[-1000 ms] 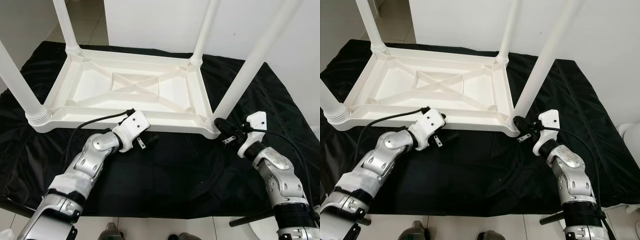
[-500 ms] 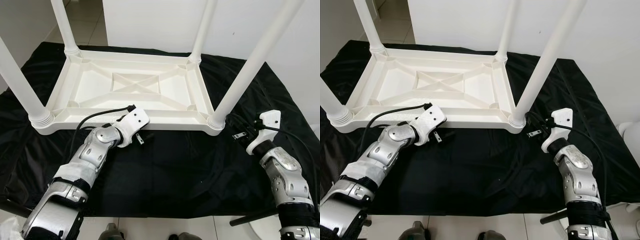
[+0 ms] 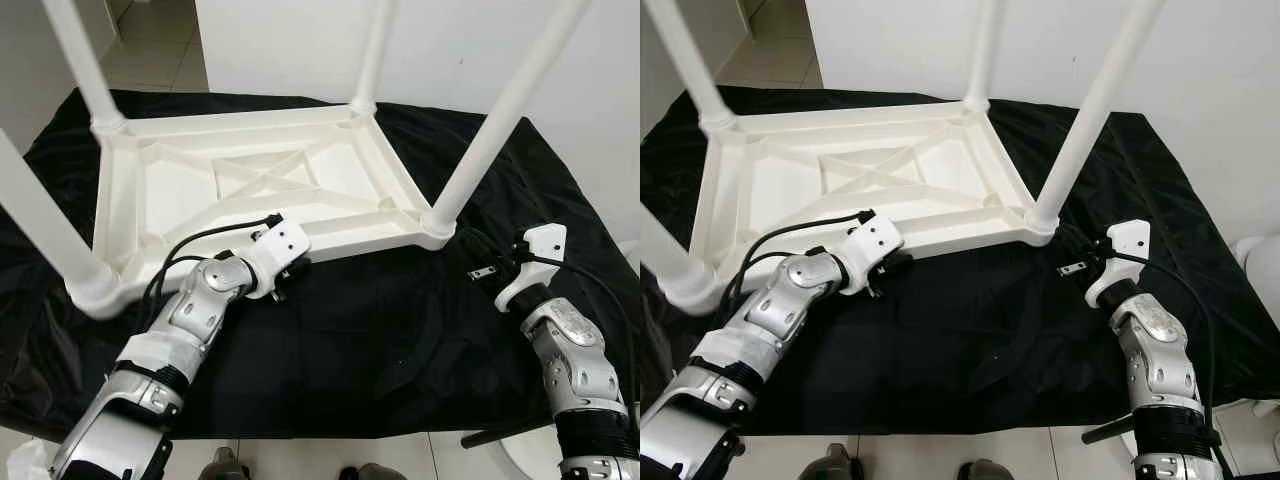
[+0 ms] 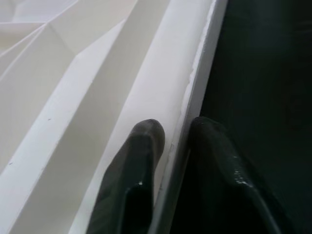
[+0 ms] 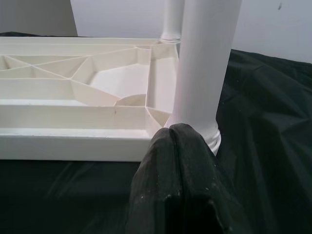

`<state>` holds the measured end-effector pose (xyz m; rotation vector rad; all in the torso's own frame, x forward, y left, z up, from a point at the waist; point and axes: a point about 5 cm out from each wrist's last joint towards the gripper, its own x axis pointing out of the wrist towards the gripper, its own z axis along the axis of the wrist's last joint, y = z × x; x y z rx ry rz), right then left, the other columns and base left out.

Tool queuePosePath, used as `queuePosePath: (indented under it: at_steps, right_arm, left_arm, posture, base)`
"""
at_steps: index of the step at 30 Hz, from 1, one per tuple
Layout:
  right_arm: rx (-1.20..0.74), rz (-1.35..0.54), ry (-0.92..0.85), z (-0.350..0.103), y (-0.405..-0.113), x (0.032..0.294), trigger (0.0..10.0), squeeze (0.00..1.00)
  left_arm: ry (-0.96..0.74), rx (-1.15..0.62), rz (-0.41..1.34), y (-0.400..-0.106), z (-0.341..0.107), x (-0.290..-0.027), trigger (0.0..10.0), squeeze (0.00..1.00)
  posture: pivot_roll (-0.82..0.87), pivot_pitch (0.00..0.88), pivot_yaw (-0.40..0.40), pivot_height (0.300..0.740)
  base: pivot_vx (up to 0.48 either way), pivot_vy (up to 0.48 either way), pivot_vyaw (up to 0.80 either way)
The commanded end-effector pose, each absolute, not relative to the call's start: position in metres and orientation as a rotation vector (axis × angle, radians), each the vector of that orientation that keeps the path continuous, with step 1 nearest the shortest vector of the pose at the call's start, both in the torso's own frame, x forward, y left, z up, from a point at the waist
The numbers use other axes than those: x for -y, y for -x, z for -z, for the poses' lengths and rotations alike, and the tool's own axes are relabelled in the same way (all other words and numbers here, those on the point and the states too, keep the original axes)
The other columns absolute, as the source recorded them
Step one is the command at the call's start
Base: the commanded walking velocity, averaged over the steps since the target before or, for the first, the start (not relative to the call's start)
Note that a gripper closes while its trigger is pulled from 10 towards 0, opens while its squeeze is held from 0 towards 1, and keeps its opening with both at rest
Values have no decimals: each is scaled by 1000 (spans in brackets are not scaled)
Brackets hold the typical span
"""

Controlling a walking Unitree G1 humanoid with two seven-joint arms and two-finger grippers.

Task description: Building children table

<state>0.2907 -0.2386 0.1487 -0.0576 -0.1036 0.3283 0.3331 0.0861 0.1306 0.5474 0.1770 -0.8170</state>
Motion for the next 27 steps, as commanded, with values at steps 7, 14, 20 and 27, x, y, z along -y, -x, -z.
queuePosePath:
  at_steps: [7,14,20,27]
  right_arm:
    - [84,-315,63,-141,-290,239,10000,0]
    - [88,-326,66,-139,-294,232,10000,0]
    - [92,-328,65,-139,-295,231,10000,0]
    - [97,-333,61,-138,-296,227,10000,0]
  left_arm:
    - [-537,-176,928,-305,-116,-66,2941,0]
    - [-449,1,1108,-281,-133,-44,10000,1000]
    - [-421,103,1109,-280,-151,-45,10000,0]
    - [-343,188,993,-286,-172,-57,10000,0]
  posture:
    - [47,60,-27,740]
    - [53,57,-24,740]
    - [56,57,-26,740]
    - [61,55,-27,740]
  base:
    - [0,0,0]
    - [0,0,0]
    - [0,0,0]
    - [0,0,0]
